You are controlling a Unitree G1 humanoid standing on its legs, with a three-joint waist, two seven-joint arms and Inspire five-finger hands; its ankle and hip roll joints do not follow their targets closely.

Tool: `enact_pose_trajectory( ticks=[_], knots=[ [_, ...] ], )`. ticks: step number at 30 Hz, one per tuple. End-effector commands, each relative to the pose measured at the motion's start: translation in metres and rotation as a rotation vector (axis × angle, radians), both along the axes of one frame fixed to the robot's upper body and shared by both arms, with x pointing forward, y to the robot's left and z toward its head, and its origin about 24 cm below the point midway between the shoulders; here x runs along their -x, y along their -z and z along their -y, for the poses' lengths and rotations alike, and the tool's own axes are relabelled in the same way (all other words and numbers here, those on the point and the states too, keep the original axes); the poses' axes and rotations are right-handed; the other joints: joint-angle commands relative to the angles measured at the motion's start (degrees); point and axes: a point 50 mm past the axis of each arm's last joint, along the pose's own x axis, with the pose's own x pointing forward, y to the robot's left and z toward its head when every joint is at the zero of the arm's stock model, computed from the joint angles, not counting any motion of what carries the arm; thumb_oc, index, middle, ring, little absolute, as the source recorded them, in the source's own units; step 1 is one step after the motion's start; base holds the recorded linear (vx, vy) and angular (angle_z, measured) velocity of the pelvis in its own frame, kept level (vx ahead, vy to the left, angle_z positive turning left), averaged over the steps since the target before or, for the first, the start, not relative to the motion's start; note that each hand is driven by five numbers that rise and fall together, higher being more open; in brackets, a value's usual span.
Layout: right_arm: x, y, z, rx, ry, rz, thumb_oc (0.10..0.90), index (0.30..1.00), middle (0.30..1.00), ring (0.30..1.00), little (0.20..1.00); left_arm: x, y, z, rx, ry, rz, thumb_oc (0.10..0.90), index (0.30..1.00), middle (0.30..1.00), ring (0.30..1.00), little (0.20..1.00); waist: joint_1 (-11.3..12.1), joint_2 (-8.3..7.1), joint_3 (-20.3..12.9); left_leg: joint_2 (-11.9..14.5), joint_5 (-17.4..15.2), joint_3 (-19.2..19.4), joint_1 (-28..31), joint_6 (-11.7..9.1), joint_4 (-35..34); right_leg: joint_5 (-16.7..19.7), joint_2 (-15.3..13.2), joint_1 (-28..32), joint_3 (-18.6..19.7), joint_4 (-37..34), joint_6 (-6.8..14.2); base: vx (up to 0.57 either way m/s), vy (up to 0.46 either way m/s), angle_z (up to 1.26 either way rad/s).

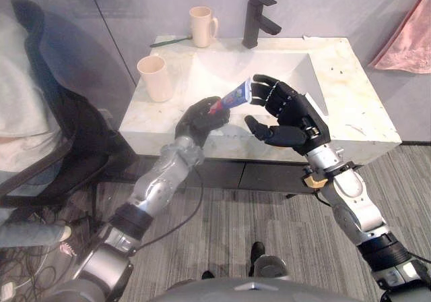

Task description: Organize the bathroom.

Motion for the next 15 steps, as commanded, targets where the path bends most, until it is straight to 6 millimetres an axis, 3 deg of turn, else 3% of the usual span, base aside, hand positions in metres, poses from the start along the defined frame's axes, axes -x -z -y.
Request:
enact_pose_trajectory(
  ticks=[1,4,5,6,15],
  knots=[
    [-0.0079,-0.0459,-0.0098,-0.111,-0.042,0.251,0.558,0.538,0.538,0.538,0.538,-0.0091,-0.0339,0.0128,0.098,0.052,0.164,0.400,0.300,0.300,0.300,0.300,0.1,-1.71,-5.9,-0.9,-0.9,0.0,-1.9,-1.4,2.2,-1.5,-0.6,-1.8,0.0,0.3,4.8,0.00,-0.002,0.05],
    [-0.0083,-0.0426,-0.0077,-0.115,-0.032,0.238,0.569,0.554,0.554,0.554,0.554,-0.0092,-0.0326,0.0111,0.099,0.050,0.161,0.400,0.300,0.300,0.300,0.300,0.1,-1.69,-5.9,-0.8,-0.8,0.0,-1.9,-1.4,2.2,-1.5,-0.6,-1.7,0.0,0.2,4.8,0.00,-0.001,0.02],
    [-0.0085,-0.0414,-0.0075,-0.115,-0.031,0.238,0.637,0.655,0.655,0.655,0.655,-0.0095,-0.0329,0.0116,0.098,0.051,0.159,0.400,0.300,0.300,0.300,0.300,0.2,-1.71,-5.9,-0.7,-0.8,0.1,-1.9,-1.4,2.2,-1.4,-0.7,-1.7,0.0,0.1,4.9,0.00,0.000,0.00],
    [-0.0088,-0.0422,-0.0075,-0.114,-0.028,0.242,0.800,0.900,0.900,0.900,0.900,-0.0098,-0.0330,0.0120,0.099,0.052,0.160,0.400,0.300,0.300,0.300,0.300,0.2,-1.76,-5.9,-0.7,-0.8,0.1,-1.9,-1.4,2.3,-1.4,-0.7,-1.7,0.0,0.1,4.8,0.00,0.000,0.00],
    [-0.0102,-0.0463,-0.0094,-0.100,-0.024,0.258,0.800,0.900,0.900,0.900,0.900,-0.0096,-0.0329,0.0128,0.098,0.050,0.161,0.400,0.300,0.300,0.300,0.300,0.3,-1.80,-5.8,-0.7,-0.7,0.0,-2.0,-1.4,2.3,-1.5,-0.6,-1.7,0.0,0.2,4.9,0.00,0.000,0.00]
  ],
)
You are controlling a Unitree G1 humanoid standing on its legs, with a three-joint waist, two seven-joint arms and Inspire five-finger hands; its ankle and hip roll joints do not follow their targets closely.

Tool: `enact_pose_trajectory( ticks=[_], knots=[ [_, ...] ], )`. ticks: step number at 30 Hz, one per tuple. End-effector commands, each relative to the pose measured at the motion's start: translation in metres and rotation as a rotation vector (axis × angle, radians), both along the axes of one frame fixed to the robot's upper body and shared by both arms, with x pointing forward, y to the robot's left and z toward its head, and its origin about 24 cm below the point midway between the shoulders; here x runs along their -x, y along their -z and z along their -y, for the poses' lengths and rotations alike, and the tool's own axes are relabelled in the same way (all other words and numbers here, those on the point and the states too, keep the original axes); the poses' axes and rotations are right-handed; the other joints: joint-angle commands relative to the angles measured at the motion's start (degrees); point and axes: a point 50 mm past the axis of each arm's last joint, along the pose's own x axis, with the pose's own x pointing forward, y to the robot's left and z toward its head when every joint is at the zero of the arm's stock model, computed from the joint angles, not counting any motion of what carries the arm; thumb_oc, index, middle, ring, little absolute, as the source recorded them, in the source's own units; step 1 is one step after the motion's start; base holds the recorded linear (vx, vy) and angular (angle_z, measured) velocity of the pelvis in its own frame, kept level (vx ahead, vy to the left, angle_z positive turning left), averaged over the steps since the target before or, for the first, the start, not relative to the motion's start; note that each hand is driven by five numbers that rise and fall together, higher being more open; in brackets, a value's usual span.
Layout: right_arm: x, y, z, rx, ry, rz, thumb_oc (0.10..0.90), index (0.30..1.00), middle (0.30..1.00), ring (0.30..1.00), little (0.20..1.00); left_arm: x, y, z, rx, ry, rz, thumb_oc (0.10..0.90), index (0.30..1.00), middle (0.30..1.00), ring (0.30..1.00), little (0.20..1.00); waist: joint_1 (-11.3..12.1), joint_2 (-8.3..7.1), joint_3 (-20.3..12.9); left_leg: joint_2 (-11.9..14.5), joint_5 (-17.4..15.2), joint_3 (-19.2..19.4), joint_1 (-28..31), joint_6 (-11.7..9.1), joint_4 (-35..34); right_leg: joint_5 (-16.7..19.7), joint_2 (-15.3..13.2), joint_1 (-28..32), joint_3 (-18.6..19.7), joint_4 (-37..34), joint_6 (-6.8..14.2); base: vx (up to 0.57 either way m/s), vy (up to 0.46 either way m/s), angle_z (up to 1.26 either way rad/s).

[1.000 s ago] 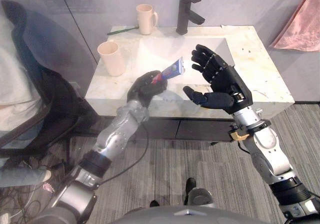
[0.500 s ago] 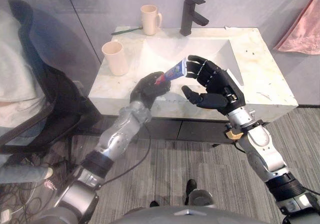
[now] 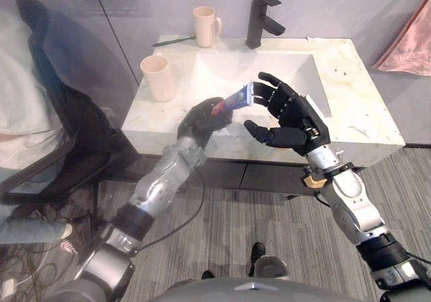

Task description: Organize the bathroom.

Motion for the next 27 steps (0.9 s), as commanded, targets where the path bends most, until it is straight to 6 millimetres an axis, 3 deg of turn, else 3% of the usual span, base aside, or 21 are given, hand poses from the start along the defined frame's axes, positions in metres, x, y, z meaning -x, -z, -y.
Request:
enact_pose_trajectory(
  ticks=[1,18,19,20,21,22,24,25,26,27],
  knots=[
    [-0.009,-0.051,-0.012,-0.096,-0.048,0.276,0.800,0.900,0.900,0.900,0.900,-0.010,-0.034,0.011,0.098,0.032,0.156,0.400,0.300,0.300,0.300,0.300,0.2,-1.80,-5.8,-0.6,-0.7,0.3,-2.0,-1.4,2.3,-1.5,-0.6,-1.9,0.3,0.3,4.9,0.00,0.000,0.00],
    [-0.017,-0.077,-0.035,-0.115,-0.105,0.353,0.800,0.900,0.900,0.900,0.900,-0.010,-0.030,0.022,0.090,0.060,0.129,0.400,0.300,0.300,0.300,0.300,2.2,-2.05,-6.1,-0.6,-0.8,-0.8,-2.4,-1.5,2.8,-1.9,-0.9,-1.1,-0.4,0.4,4.9,0.00,-0.001,0.00],
    [-0.017,-0.077,-0.035,-0.114,-0.105,0.353,0.762,0.844,0.844,0.844,0.844,-0.010,-0.030,0.022,0.090,0.060,0.129,0.400,0.300,0.300,0.300,0.300,2.2,-2.06,-6.1,-0.6,-0.8,-0.8,-2.4,-1.5,2.8,-1.9,-0.9,-1.1,-0.4,0.4,4.9,0.00,0.000,0.00],
    [-0.018,-0.078,-0.036,-0.114,-0.105,0.350,0.675,0.712,0.712,0.712,0.712,-0.010,-0.030,0.022,0.090,0.058,0.129,0.400,0.300,0.300,0.300,0.300,2.2,-2.09,-6.1,-0.6,-0.8,-0.8,-2.4,-1.5,2.8,-1.9,-1.0,-1.1,-0.4,0.4,4.9,0.00,0.000,0.00],
    [-0.017,-0.076,-0.035,-0.113,-0.099,0.346,0.544,0.516,0.516,0.516,0.516,-0.010,-0.030,0.022,0.092,0.055,0.129,0.400,0.300,0.300,0.300,0.300,2.2,-2.10,-6.1,-0.6,-0.8,-0.8,-2.4,-1.5,2.8,-1.9,-1.0,-1.1,-0.3,0.4,4.9,0.00,0.000,0.00],
    [-0.017,-0.075,-0.035,-0.113,-0.100,0.341,0.530,0.495,0.495,0.495,0.495,-0.010,-0.030,0.021,0.093,0.052,0.129,0.400,0.300,0.300,0.300,0.300,2.1,-2.10,-6.0,-0.5,-0.8,-0.7,-2.4,-1.5,2.8,-1.9,-1.0,-1.1,-0.3,0.5,5.0,0.00,0.000,0.00],
    [-0.017,-0.073,-0.035,-0.112,-0.104,0.330,0.563,0.545,0.545,0.545,0.545,-0.009,-0.030,0.021,0.093,0.050,0.129,0.400,0.300,0.300,0.300,0.300,2.0,-2.11,-6.0,-0.5,-0.8,-0.6,-2.4,-1.5,2.9,-1.9,-1.1,-1.2,-0.2,0.5,5.0,0.00,0.000,0.00],
    [-0.016,-0.068,-0.035,-0.112,-0.103,0.310,0.712,0.768,0.768,0.768,0.768,-0.009,-0.030,0.021,0.094,0.046,0.131,0.400,0.300,0.300,0.300,0.300,1.9,-2.12,-5.9,-0.5,-0.9,-0.5,-2.4,-1.4,3.0,-1.8,-1.1,-1.2,-0.1,0.6,5.0,0.00,0.000,0.00],
    [-0.016,-0.067,-0.034,-0.116,-0.106,0.301,0.800,0.900,0.900,0.900,0.900,-0.009,-0.030,0.020,0.093,0.044,0.132,0.400,0.300,0.300,0.300,0.300,1.8,-2.11,-5.9,-0.4,-0.9,-0.4,-2.4,-1.4,3.0,-1.8,-1.1,-1.3,-0.1,0.5,5.0,0.00,0.000,0.00],
    [-0.015,-0.065,-0.034,-0.116,-0.107,0.294,0.800,0.900,0.900,0.900,0.900,-0.008,-0.030,0.020,0.094,0.042,0.134,0.400,0.300,0.300,0.300,0.300,1.8,-2.08,-5.9,-0.4,-0.8,-0.4,-2.4,-1.4,3.0,-1.8,-1.1,-1.3,0.0,0.5,5.0,0.00,0.000,0.00]
  ],
)
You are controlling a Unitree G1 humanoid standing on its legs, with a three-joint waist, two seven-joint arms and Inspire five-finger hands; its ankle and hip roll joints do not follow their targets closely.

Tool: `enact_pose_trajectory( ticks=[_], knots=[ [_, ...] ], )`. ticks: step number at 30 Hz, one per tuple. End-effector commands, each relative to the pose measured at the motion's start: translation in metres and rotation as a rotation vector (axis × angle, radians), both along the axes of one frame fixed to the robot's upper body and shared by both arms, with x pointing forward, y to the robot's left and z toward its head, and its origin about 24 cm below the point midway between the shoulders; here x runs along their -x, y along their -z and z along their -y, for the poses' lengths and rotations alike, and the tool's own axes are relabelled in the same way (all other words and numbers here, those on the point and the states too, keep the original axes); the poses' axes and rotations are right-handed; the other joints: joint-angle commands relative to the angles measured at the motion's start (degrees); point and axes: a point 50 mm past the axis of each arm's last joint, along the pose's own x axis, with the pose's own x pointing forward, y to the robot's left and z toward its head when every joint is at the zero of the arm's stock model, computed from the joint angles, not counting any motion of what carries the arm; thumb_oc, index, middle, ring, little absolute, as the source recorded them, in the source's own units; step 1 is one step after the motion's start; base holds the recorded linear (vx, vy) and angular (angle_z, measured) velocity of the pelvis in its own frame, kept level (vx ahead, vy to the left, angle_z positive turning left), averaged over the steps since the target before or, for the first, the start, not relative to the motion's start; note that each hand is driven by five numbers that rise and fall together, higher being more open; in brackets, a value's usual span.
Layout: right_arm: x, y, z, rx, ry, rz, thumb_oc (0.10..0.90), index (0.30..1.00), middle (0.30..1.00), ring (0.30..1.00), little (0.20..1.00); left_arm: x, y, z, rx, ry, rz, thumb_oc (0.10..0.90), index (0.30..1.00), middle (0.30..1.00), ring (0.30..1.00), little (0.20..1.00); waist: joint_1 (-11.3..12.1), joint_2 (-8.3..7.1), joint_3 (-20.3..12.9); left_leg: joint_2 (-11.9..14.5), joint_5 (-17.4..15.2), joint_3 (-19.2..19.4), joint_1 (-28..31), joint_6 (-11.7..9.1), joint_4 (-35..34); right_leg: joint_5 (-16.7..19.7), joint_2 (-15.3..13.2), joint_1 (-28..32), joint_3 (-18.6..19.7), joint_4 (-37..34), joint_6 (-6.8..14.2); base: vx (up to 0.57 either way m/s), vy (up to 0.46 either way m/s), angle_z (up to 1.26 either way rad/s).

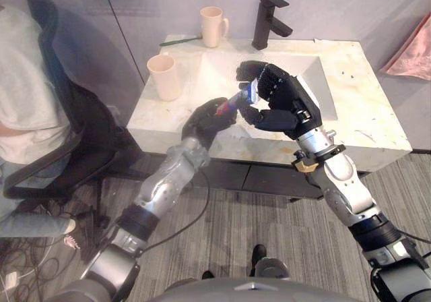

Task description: Organize the bathroom.

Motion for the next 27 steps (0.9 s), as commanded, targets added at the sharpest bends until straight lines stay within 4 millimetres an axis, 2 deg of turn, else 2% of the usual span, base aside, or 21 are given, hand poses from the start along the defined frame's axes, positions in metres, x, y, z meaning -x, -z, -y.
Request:
enact_pose_trajectory(
  ticks=[1,5,6,11,16,18,20,23,25,26,27],
  knots=[
    [0.002,-0.031,-0.010,-0.115,-0.047,0.169,0.800,0.900,0.900,0.900,0.900,-0.008,-0.031,0.009,0.062,0.021,0.146,0.400,0.300,0.300,0.300,0.300,0.1,-2.06,-5.8,-0.5,-0.8,0.2,-2.4,-1.3,2.7,-1.9,-1.1,-2.0,0.6,1.3,5.1,0.00,0.000,0.00],
    [0.003,-0.030,-0.010,-0.114,-0.048,0.166,0.800,0.900,0.900,0.900,0.900,-0.008,-0.031,0.009,0.063,0.021,0.146,0.400,0.300,0.300,0.300,0.300,0.1,-2.06,-5.8,-0.5,-0.8,0.3,-2.4,-1.3,2.7,-1.9,-1.1,-2.1,0.6,1.3,5.1,0.00,0.000,0.00],
    [0.007,-0.020,-0.010,-0.112,-0.061,0.135,0.800,0.900,0.900,0.900,0.900,-0.008,-0.030,0.007,0.064,0.012,0.148,0.400,0.300,0.300,0.300,0.300,-0.5,-1.99,-5.6,-0.4,-0.8,0.8,-2.4,-1.2,2.8,-1.8,-1.1,-2.3,0.9,1.2,5.1,0.00,0.000,0.00],
    [0.009,-0.013,-0.010,-0.107,-0.074,0.112,0.800,0.900,0.900,0.900,0.900,-0.008,-0.030,0.004,0.063,0.004,0.155,0.400,0.300,0.300,0.300,0.300,-0.7,-1.93,-5.5,-0.3,-0.7,1.1,-2.5,-1.2,2.9,-1.7,-1.0,-2.3,1.1,1.2,5.0,0.00,0.000,0.00],
    [0.011,-0.013,-0.009,-0.112,-0.068,0.121,0.800,0.900,0.900,0.900,0.900,-0.008,-0.031,0.005,0.061,0.002,0.158,0.400,0.300,0.300,0.300,0.300,-0.8,-1.93,-5.5,-0.3,-0.6,1.1,-2.5,-1.2,2.9,-1.7,-1.0,-2.2,1.2,1.1,5.0,0.00,0.000,0.00],
    [0.011,-0.016,-0.010,-0.117,-0.065,0.135,0.668,0.702,0.702,0.702,0.702,-0.009,-0.031,0.005,0.060,-0.001,0.157,0.400,0.300,0.300,0.300,0.300,-0.9,-1.92,-5.6,-0.2,-0.6,1.2,-2.5,-1.2,2.8,-1.7,-1.0,-2.2,1.2,1.1,5.0,0.00,0.000,0.00],
    [0.011,-0.017,-0.009,-0.116,-0.061,0.145,0.580,0.571,0.571,0.571,0.571,-0.010,-0.031,0.004,0.059,-0.002,0.155,0.400,0.300,0.300,0.300,0.300,-0.9,-1.96,-5.6,-0.2,-0.6,1.3,-2.5,-1.2,2.9,-1.7,-1.0,-2.2,1.2,1.1,5.0,0.00,0.000,0.00],
    [0.011,-0.019,-0.007,-0.121,-0.052,0.160,0.584,0.575,0.575,0.575,0.575,-0.010,-0.031,0.003,0.058,-0.003,0.152,0.400,0.300,0.300,0.300,0.300,-0.9,-1.89,-5.7,-0.3,-0.5,1.2,-2.5,-1.2,2.8,-1.8,-0.9,-2.2,1.2,1.1,5.0,0.00,0.000,0.00],
    [0.011,-0.021,-0.006,-0.123,-0.041,0.168,0.424,0.335,0.335,0.335,0.335,-0.010,-0.031,0.003,0.055,-0.006,0.149,0.400,0.300,0.300,0.300,0.300,-0.9,-1.94,-5.7,-0.3,-0.6,1.2,-2.5,-1.2,2.8,-1.8,-0.9,-2.3,1.2,1.1,5.0,0.00,0.000,0.00],
    [0.011,-0.022,-0.005,-0.127,-0.039,0.169,0.400,0.300,0.300,0.300,0.300,-0.009,-0.030,0.003,0.055,-0.007,0.147,0.400,0.300,0.300,0.300,0.300,-1.0,-1.92,-5.7,-0.3,-0.5,1.2,-2.6,-1.2,2.8,-1.8,-0.9,-2.3,1.2,1.2,5.1,0.00,0.000,0.00],
    [0.012,-0.022,-0.004,-0.125,-0.034,0.173,0.400,0.300,0.300,0.300,0.300,-0.010,-0.030,0.003,0.055,-0.008,0.145,0.400,0.300,0.300,0.300,0.300,-1.0,-1.92,-5.8,-0.3,-0.5,1.2,-2.6,-1.3,2.8,-1.8,-0.9,-2.3,1.3,1.2,5.0,0.00,0.000,0.00]
  ],
)
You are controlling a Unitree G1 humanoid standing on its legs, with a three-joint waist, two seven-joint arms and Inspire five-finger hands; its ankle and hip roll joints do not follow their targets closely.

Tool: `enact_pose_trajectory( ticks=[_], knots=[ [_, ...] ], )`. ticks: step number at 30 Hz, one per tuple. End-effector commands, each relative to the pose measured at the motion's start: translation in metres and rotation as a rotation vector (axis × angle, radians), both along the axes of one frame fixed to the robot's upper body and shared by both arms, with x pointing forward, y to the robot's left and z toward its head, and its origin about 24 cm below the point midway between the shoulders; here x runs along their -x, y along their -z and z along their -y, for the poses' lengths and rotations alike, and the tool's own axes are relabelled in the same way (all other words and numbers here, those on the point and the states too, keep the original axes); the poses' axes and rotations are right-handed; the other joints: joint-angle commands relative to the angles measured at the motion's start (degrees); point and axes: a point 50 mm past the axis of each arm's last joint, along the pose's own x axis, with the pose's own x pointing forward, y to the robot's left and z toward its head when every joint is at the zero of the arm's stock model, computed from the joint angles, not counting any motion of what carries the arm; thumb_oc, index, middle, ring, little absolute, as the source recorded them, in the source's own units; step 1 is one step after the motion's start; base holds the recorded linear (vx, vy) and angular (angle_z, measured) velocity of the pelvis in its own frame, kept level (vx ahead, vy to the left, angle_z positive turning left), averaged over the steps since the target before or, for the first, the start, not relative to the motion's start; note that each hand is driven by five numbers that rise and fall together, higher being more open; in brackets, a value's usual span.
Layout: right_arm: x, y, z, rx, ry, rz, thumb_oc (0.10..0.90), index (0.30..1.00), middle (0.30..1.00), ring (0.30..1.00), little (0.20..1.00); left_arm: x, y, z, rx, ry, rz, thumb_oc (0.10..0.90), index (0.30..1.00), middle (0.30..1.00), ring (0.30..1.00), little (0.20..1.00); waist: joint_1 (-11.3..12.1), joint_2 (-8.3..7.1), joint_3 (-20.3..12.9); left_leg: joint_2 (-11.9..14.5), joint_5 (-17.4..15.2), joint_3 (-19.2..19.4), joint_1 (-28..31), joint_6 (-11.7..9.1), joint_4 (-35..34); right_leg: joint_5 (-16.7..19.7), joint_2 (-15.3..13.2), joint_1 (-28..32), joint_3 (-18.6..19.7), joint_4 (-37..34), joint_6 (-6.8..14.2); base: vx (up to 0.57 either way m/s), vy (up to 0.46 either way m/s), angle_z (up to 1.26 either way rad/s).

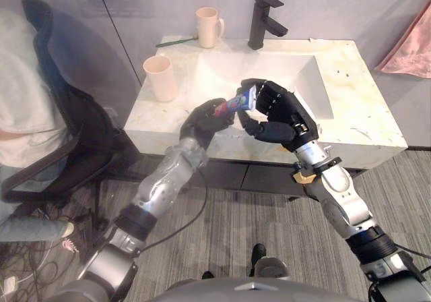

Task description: Organize the bathroom.

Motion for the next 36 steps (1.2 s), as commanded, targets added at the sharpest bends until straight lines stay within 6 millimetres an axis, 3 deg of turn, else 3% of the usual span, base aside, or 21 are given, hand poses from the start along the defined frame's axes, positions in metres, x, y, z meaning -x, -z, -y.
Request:
enact_pose_trajectory(
  ticks=[1,11,17,18,19,22,23,24,26,36],
  knots=[
    [0.004,-0.046,-0.010,-0.084,-0.070,0.272,0.400,0.300,0.300,0.300,0.300,-0.012,-0.031,0.002,0.090,-0.026,0.137,0.400,0.300,0.300,0.300,0.300,-0.2,-1.92,-5.7,-0.2,-0.5,1.0,-2.7,-1.2,2.8,-1.9,-0.9,-2.3,1.1,1.2,5.0,0.00,0.000,0.00],
    [0.006,-0.045,-0.004,-0.078,-0.041,0.280,0.400,0.300,0.300,0.300,0.300,-0.013,-0.031,-0.003,0.081,-0.059,0.137,0.400,0.300,0.300,0.300,0.300,-0.8,-1.86,-5.6,-0.1,-0.7,1.5,-2.5,-1.1,2.8,-1.8,-0.9,-2.7,1.5,1.3,5.1,0.00,0.000,0.00],
    [0.005,-0.056,-0.001,-0.024,-0.026,0.346,0.400,0.300,0.300,0.300,0.300,-0.015,-0.031,-0.012,0.069,-0.143,0.139,0.400,0.300,0.300,0.300,0.300,-0.3,-2.07,-5.6,-0.3,-0.8,1.0,-2.5,-1.2,2.9,-1.9,-0.9,-2.5,1.3,1.4,5.1,0.00,0.000,0.00],
    [0.005,-0.058,0.000,-0.020,-0.023,0.355,0.400,0.300,0.300,0.300,0.300,-0.015,-0.031,-0.013,0.068,-0.152,0.138,0.438,0.356,0.356,0.356,0.356,-0.1,-2.13,-5.6,-0.3,-0.8,0.9,-2.5,-1.2,2.9,-1.9,-1.0,-2.5,1.3,1.4,5.1,0.00,0.000,0.00],
    [0.003,-0.067,0.000,-0.005,-0.014,0.386,0.400,0.300,0.300,0.300,0.300,-0.015,-0.032,-0.016,0.062,-0.184,0.139,0.538,0.507,0.507,0.507,0.507,0.2,-2.27,-5.5,-0.3,-0.8,0.7,-2.5,-1.3,2.9,-1.9,-1.1,-2.4,1.0,1.5,5.1,0.00,0.000,0.00],
    [-0.001,-0.085,0.002,0.011,0.005,0.443,0.400,0.300,0.300,0.300,0.300,-0.015,-0.032,-0.024,0.050,-0.240,0.139,0.587,0.580,0.580,0.580,0.580,1.1,-2.58,-5.5,-0.4,-0.9,0.1,-2.6,-1.4,3.1,-2.1,-1.3,-2.2,0.6,1.7,5.2,0.00,0.000,0.00],
    [-0.002,-0.089,0.003,0.012,0.012,0.458,0.400,0.300,0.300,0.300,0.300,-0.015,-0.032,-0.026,0.044,-0.254,0.140,0.624,0.636,0.636,0.636,0.636,1.4,-2.69,-5.5,-0.4,-0.9,0.0,-2.7,-1.5,3.1,-2.1,-1.4,-2.2,0.5,1.8,5.2,0.00,0.029,0.04],
    [-0.003,-0.097,0.003,0.023,0.031,0.486,0.400,0.300,0.300,0.300,0.300,-0.014,-0.032,-0.028,0.042,-0.267,0.138,0.800,0.900,0.900,0.900,0.900,2.0,-2.88,-5.5,-0.4,-1.0,-0.4,-2.9,-1.6,3.3,-2.2,-1.6,-2.2,0.3,1.9,5.2,0.00,0.025,0.04],
    [-0.007,-0.114,0.004,0.040,0.055,0.534,0.400,0.300,0.300,0.300,0.300,-0.013,-0.034,-0.034,0.013,-0.309,0.147,0.800,0.900,0.900,0.900,0.900,3.0,-3.23,-5.6,-0.4,-1.2,-0.9,-3.2,-1.7,3.6,-2.3,-2.0,-1.9,-0.2,2.1,5.1,0.00,0.038,0.02],
    [-0.012,-0.162,0.005,0.077,0.145,0.704,0.400,0.300,0.300,0.300,0.300,-0.011,-0.045,-0.044,-0.027,-0.371,0.197,0.800,0.900,0.900,0.900,0.900,5.8,-4.14,-5.7,-0.4,-1.9,-2.3,-3.5,-2.0,4.5,-2.6,-3.4,-1.1,-1.8,2.9,5.1,0.00,0.027,0.08]
  ],
)
